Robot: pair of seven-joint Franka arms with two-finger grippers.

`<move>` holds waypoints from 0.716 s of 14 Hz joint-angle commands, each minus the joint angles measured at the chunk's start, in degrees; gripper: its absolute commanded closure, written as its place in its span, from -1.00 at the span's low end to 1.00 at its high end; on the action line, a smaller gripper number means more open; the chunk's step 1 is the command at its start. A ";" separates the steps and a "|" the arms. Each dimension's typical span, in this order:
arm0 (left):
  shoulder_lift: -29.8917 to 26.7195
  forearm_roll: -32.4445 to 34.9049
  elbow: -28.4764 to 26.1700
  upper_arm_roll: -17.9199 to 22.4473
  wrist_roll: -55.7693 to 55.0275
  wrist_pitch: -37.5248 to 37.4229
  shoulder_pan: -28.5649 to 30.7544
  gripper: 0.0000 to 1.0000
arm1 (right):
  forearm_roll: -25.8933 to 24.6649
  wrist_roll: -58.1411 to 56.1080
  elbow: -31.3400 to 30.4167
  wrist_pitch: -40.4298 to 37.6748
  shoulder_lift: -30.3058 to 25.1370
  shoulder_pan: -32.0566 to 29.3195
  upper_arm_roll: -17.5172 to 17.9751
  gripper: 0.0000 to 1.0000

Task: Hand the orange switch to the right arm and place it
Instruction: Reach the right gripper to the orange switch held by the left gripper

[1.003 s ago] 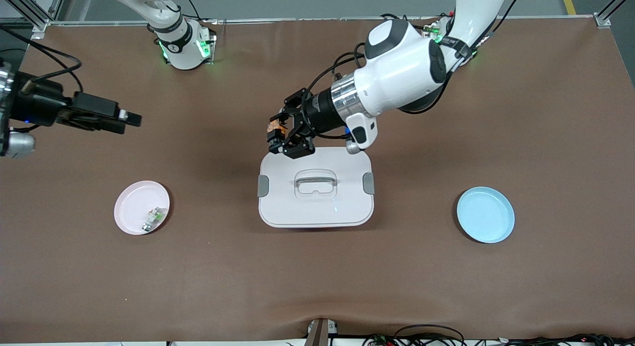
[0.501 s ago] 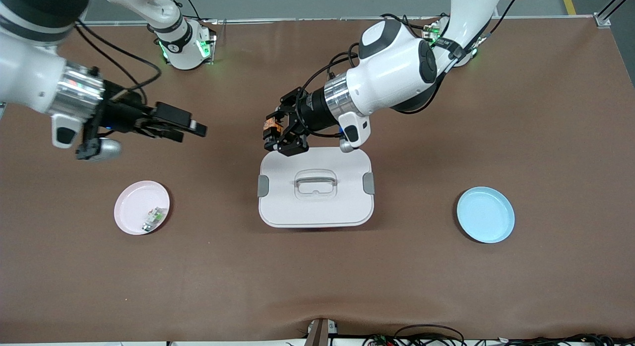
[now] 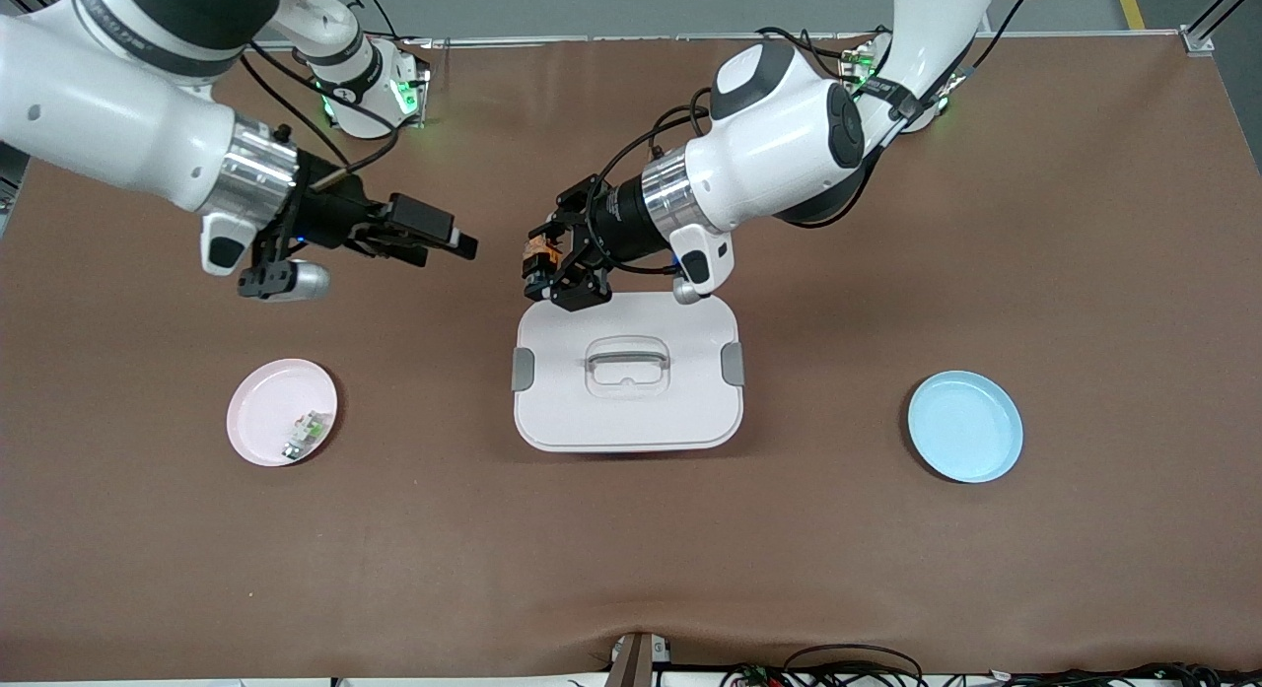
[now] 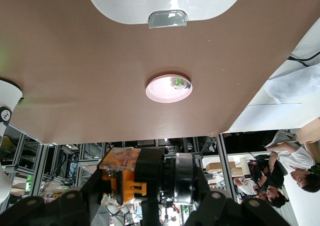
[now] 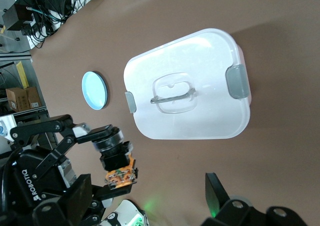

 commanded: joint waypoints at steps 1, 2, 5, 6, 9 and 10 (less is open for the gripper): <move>0.31 1.13 0.98 0.56 -0.83 0.82 -0.93 0.34 | -1.22 1.73 -3.37 3.34 -1.71 2.83 -0.32 -1.00; 0.31 1.13 0.98 0.56 -0.83 0.82 -0.93 0.34 | -1.22 3.04 -3.98 4.65 -1.71 3.54 -0.23 -1.00; 0.31 1.13 0.98 0.56 -0.83 0.82 -0.93 0.34 | -1.48 5.59 -4.52 7.82 -1.62 5.92 -0.15 -1.00; 0.31 1.13 0.98 0.56 -0.83 0.82 -0.85 0.33 | -1.74 5.86 -4.87 8.79 -1.53 6.35 -0.15 -1.00; 0.22 1.13 0.98 0.56 -0.92 0.82 -0.85 0.33 | -2.01 6.04 -5.66 10.46 -1.44 7.85 -0.15 -1.00; 0.22 1.13 0.98 0.56 -0.83 0.73 -0.85 0.33 | -2.18 6.73 -6.09 11.43 -1.36 8.29 -0.15 -1.00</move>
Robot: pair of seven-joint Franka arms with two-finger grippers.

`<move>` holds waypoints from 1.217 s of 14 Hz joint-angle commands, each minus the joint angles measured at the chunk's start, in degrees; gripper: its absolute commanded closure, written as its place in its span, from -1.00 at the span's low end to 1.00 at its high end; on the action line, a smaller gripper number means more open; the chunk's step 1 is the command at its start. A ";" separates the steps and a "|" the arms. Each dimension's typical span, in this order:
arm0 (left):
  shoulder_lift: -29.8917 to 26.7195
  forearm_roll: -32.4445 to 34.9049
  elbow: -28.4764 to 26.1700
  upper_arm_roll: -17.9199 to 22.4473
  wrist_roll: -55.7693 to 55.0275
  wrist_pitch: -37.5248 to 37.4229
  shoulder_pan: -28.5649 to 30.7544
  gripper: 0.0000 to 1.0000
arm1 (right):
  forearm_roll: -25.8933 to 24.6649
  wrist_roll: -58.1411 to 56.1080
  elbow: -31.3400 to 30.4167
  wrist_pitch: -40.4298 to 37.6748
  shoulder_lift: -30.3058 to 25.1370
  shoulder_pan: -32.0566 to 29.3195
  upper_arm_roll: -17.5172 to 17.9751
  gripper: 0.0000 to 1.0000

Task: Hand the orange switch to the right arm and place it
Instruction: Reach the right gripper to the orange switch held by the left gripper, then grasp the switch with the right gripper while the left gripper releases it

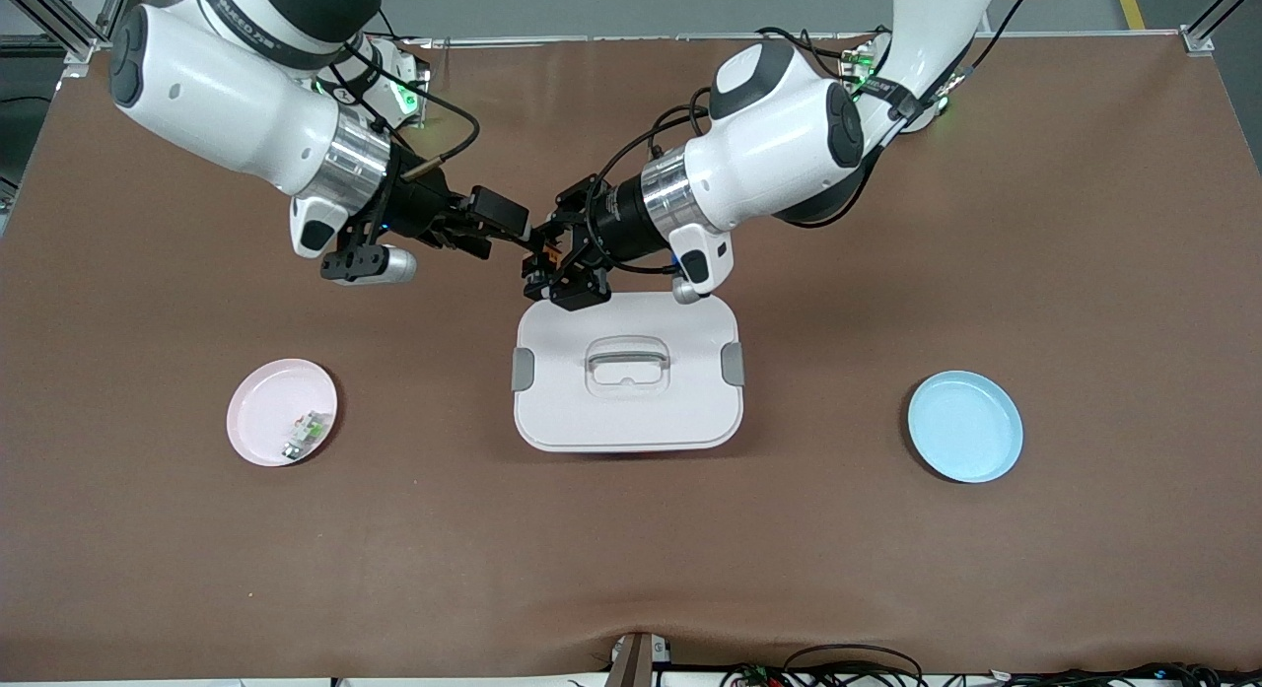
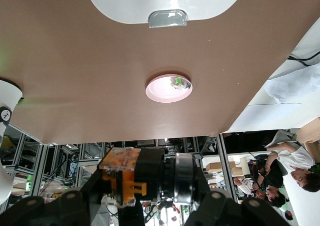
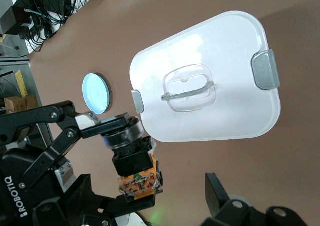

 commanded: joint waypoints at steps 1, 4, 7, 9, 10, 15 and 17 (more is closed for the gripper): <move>0.22 1.13 0.92 0.52 -0.83 0.73 -0.82 0.33 | -1.48 2.45 -2.62 3.68 -1.25 2.07 -0.21 -1.00; 0.05 1.04 0.92 0.52 -0.92 0.73 -0.55 0.33 | -2.10 2.81 -2.89 5.19 -0.89 3.13 -0.21 -1.00; 0.05 1.04 0.84 0.52 -0.92 0.73 -0.55 0.32 | -2.63 2.72 -2.89 6.15 -0.28 3.39 -0.21 -1.00; 0.05 1.13 0.84 0.52 -0.83 0.73 -0.55 0.32 | -4.12 2.20 -2.80 6.24 -0.10 3.48 -0.21 -1.00; -0.04 1.04 0.84 0.52 -0.83 0.73 -0.46 0.32 | -5.08 2.02 -2.54 6.24 0.16 3.48 -0.12 -0.91; -0.04 1.04 0.75 0.52 -0.83 0.73 -0.38 0.32 | -6.94 1.84 -1.31 6.24 0.86 3.92 -0.12 -0.71; -0.04 1.13 0.75 0.52 -0.83 0.64 -0.38 0.32 | -6.94 1.93 -1.14 6.16 0.95 3.92 -0.12 -0.50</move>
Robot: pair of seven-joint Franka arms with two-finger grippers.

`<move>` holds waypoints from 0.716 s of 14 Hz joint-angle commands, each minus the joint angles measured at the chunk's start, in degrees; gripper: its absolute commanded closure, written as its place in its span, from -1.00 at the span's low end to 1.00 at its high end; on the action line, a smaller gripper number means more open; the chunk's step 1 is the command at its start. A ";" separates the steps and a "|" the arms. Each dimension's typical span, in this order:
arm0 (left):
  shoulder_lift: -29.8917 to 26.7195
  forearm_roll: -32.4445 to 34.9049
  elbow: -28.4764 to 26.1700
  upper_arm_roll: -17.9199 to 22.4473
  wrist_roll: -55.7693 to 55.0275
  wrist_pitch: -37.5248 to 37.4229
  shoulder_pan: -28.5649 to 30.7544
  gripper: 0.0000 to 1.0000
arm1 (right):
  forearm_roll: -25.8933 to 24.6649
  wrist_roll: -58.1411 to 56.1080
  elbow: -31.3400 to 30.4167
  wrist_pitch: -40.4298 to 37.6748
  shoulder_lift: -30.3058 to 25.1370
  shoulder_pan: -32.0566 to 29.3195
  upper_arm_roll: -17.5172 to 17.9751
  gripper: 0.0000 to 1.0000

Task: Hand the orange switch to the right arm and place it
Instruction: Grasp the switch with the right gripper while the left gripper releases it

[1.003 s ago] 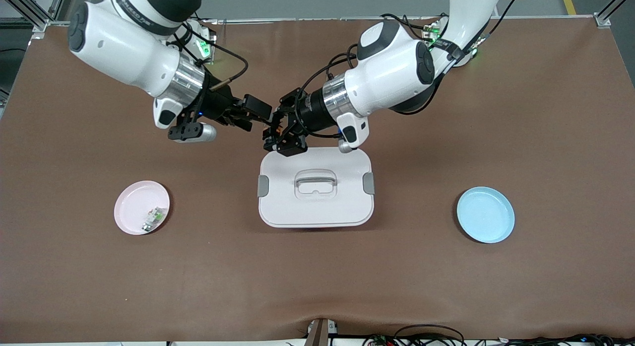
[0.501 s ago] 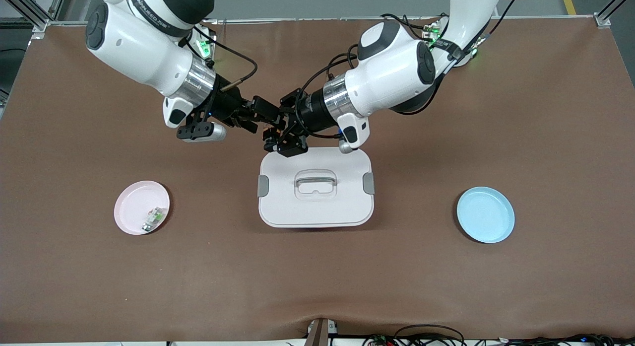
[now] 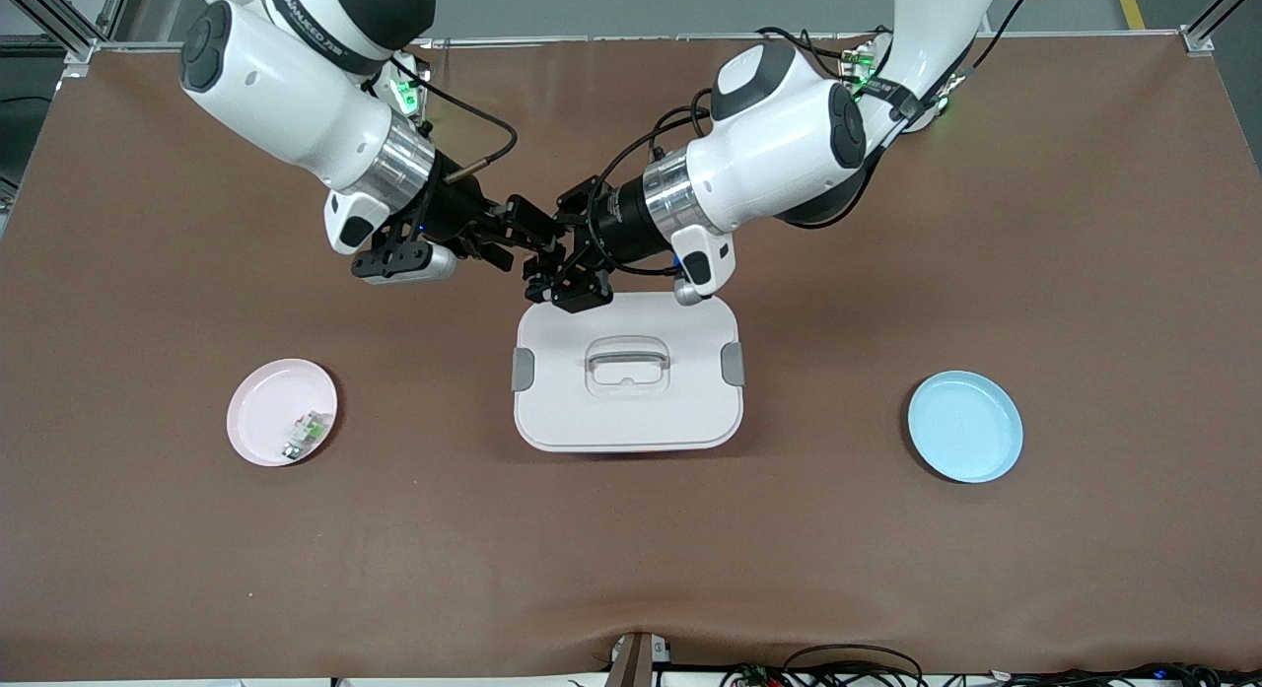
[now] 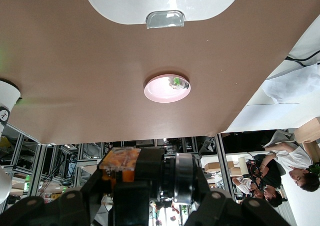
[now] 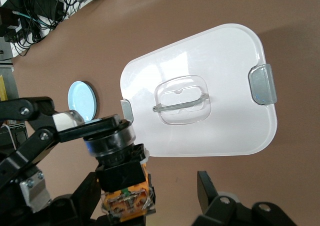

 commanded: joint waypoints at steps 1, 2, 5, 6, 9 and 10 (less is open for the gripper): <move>-0.05 1.13 0.61 0.33 -0.83 0.53 -0.31 0.32 | -1.05 0.49 0.95 0.12 0.42 0.56 -0.14 -0.29; -0.14 1.13 0.52 0.33 -0.83 0.53 -0.31 0.32 | -1.05 0.49 0.95 0.12 0.33 0.74 -0.14 -0.21; -0.23 1.13 0.44 0.33 -0.83 0.53 -0.31 0.32 | -0.97 0.58 1.13 0.12 0.33 1.00 -0.14 0.19; -0.23 1.22 0.43 0.33 -0.83 0.53 -0.31 0.32 | -0.97 0.67 1.13 0.03 0.33 1.00 -0.14 0.48; -0.23 1.48 0.43 0.33 -0.83 0.53 -0.31 0.31 | -0.88 1.46 1.13 -0.06 0.42 1.18 -0.14 1.00; -0.23 1.48 0.43 0.33 -0.83 0.44 -0.31 0.30 | -0.88 1.81 1.13 -0.06 0.42 1.18 -0.14 1.00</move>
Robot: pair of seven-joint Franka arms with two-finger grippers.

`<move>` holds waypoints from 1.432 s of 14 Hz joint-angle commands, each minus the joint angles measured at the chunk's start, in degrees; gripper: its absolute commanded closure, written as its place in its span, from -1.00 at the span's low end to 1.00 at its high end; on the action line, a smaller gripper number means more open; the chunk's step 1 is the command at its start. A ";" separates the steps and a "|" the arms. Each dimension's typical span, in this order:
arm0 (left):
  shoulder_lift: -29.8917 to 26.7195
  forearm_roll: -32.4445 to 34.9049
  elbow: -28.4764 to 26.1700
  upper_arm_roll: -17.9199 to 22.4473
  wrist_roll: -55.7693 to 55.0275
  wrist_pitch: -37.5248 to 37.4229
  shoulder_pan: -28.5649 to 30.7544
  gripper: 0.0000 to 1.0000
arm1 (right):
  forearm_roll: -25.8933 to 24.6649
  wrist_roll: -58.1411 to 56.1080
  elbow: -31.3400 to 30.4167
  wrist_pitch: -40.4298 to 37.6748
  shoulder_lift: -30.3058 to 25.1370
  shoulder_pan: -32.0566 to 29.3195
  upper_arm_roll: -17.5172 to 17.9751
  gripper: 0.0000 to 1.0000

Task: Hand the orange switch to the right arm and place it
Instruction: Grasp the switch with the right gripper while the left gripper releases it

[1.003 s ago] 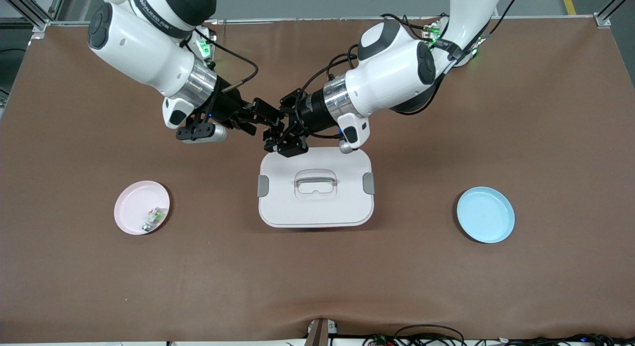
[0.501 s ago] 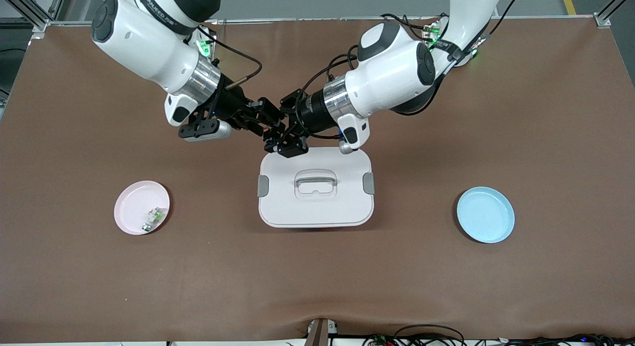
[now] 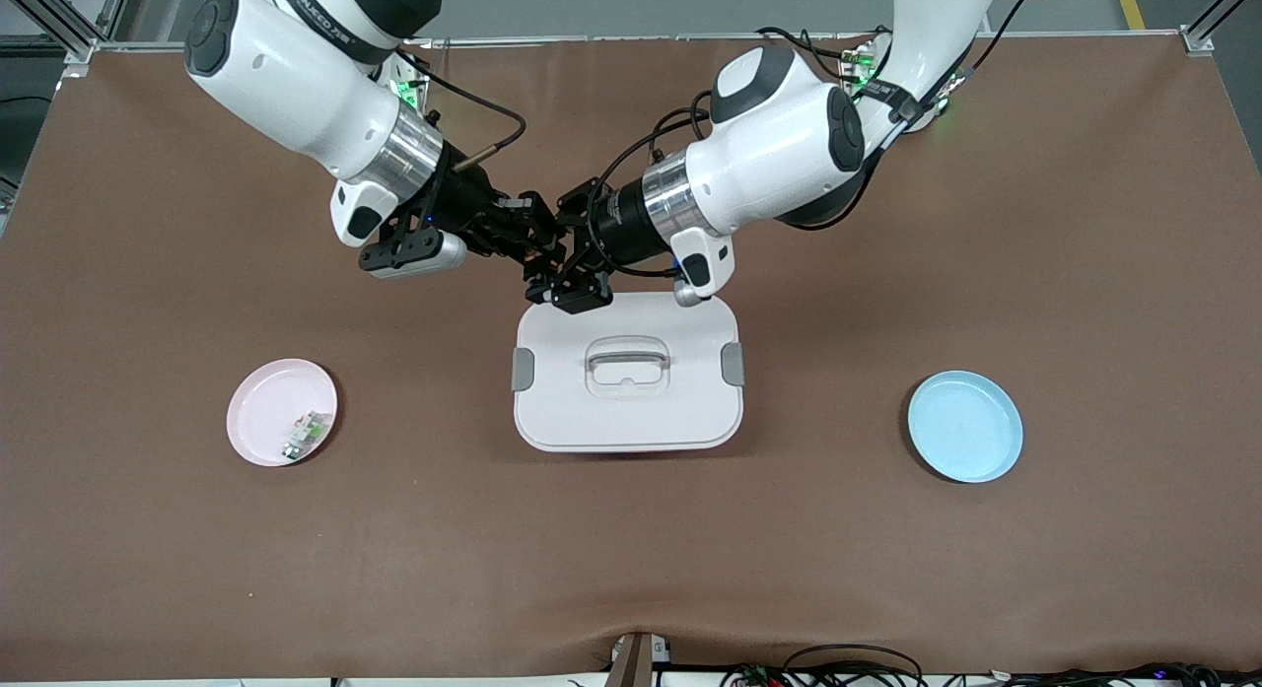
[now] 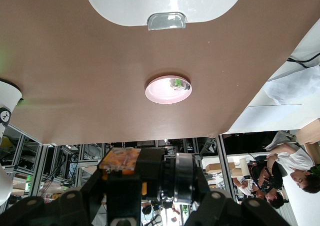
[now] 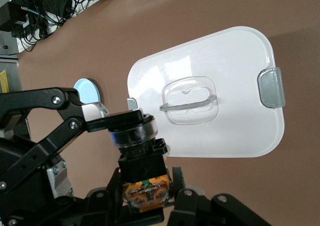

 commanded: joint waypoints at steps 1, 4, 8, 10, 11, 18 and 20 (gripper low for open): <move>-0.43 1.48 0.48 0.28 -0.90 0.64 -0.18 0.27 | -0.52 2.93 0.33 -0.37 0.40 0.58 -0.33 1.00; -0.52 1.56 0.48 0.28 -0.90 0.64 -0.09 -0.16 | -0.52 2.93 0.33 -0.37 0.40 0.58 -0.33 1.00; -0.69 2.00 0.48 0.28 -0.90 0.56 0.09 -1.00 | -0.52 2.93 0.33 -0.37 0.40 0.58 -0.33 1.00; -0.78 2.00 0.48 0.28 -0.98 0.56 0.09 -1.00 | -0.52 2.93 0.51 -0.46 0.40 0.58 -0.33 1.00; -0.78 2.00 0.48 0.28 -0.99 0.38 0.17 -1.00 | -0.52 2.93 0.42 -0.37 0.40 0.58 -0.33 1.00; -2.18 2.88 -0.40 0.28 -0.64 -1.80 1.66 -1.00 | -6.74 -8.63 0.60 -3.17 0.40 0.24 -0.42 1.00; -4.11 3.06 -1.71 0.36 -0.28 -4.35 2.89 -1.00 | -7.37 -16.10 0.60 -7.99 0.14 -0.55 -0.85 1.00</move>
